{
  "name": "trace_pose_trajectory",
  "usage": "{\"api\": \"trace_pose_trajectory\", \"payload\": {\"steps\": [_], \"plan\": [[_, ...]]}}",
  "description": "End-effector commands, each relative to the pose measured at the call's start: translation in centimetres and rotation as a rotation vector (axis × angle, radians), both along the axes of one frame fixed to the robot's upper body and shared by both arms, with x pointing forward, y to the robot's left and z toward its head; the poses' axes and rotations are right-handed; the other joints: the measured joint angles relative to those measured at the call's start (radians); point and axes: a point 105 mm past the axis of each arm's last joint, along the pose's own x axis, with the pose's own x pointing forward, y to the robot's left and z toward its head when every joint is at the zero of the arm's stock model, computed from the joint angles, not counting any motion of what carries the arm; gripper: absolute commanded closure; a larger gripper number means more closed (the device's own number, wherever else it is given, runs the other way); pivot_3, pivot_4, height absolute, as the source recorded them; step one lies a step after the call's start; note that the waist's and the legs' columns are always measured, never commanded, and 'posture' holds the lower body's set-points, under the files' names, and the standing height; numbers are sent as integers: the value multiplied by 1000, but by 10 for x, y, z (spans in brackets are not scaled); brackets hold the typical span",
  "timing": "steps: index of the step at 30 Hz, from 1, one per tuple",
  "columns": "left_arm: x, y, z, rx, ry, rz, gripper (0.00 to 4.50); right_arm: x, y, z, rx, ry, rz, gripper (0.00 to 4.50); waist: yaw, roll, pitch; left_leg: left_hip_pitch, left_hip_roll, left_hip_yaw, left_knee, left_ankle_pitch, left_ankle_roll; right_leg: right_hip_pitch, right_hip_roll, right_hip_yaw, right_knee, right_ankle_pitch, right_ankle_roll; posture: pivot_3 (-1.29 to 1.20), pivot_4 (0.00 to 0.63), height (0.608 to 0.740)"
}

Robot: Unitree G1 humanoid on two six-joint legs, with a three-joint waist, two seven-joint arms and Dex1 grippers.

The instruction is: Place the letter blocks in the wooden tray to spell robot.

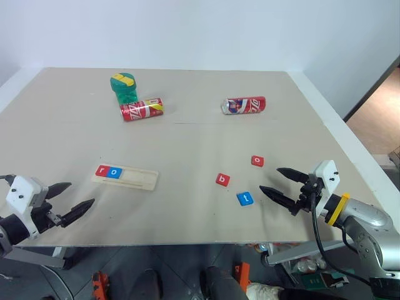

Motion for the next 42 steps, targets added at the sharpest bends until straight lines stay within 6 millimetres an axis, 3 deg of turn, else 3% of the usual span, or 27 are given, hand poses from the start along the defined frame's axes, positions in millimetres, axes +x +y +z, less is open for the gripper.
{"api": "trace_pose_trajectory", "payload": {"steps": [1,10,14,20,29,34,42], "plan": [[4,3,14,24,-63,2,0,2,4,16,1,-37,24,23,0,0,0,0,0,0,0,0,0,0,0,0,0,0,0,0,150,740],[11,-2,16,60,-101,-27,0,2,10,17,-3,-30,27,23,1,0,0,0,0,0,0,0,0,0,0,0,0,0,0,0,150,740],[19,-14,20,133,-109,-137,0,1,16,18,-14,-27,78,23,1,0,0,0,0,0,0,0,0,0,0,-1,0,0,0,0,150,740],[41,-43,21,312,-70,-475,0,2,49,26,-17,-44,242,23,2,2,1,0,-1,-1,1,2,3,0,0,-1,0,1,-1,0,150,740],[96,-76,18,450,63,-877,0,-6,120,32,-37,-70,623,23,4,2,1,-3,-1,-3,0,1,3,-1,4,-2,1,3,5,0,150,740],[115,-86,18,494,106,-954,0,3,134,33,-59,-112,675,23,3,2,1,-7,0,-6,2,1,4,-2,7,-1,1,3,5,0,150,740],[124,-89,12,546,149,-983,0,0,143,32,-58,-131,690,23,4,2,1,-11,0,-11,3,-2,8,-4,7,-4,2,3,2,0,150,740]]}}
